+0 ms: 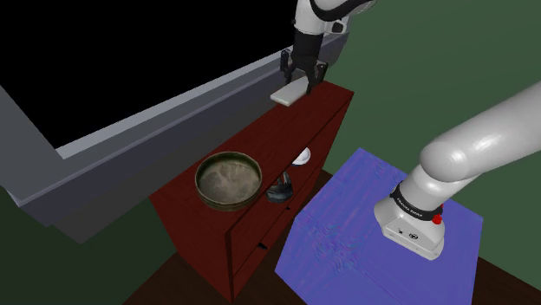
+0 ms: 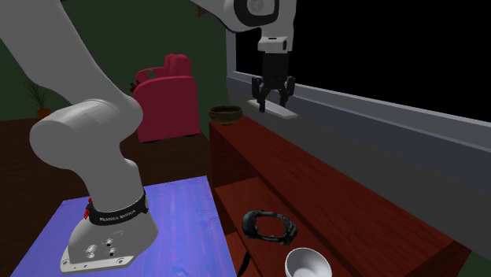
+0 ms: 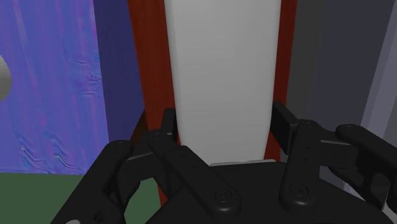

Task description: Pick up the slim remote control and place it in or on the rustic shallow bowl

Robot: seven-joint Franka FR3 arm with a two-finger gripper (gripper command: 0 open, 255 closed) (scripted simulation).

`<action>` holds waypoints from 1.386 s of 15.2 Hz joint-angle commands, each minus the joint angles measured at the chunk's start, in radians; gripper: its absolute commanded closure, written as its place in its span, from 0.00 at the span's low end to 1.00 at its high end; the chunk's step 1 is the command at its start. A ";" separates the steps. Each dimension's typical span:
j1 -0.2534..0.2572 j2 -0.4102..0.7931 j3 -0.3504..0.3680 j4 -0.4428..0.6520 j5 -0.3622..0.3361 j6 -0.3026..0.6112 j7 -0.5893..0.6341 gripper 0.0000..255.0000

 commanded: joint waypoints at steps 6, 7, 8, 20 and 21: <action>0.069 -0.013 0.113 0.016 0.042 -0.006 0.162 1.00; 0.078 -0.010 0.130 0.022 0.046 -0.006 0.188 1.00; 0.086 -0.006 0.148 0.030 0.049 -0.007 0.213 1.00; 0.153 0.158 0.399 0.200 -0.012 -0.004 0.572 1.00; 0.158 0.184 0.422 0.221 -0.030 -0.005 0.609 1.00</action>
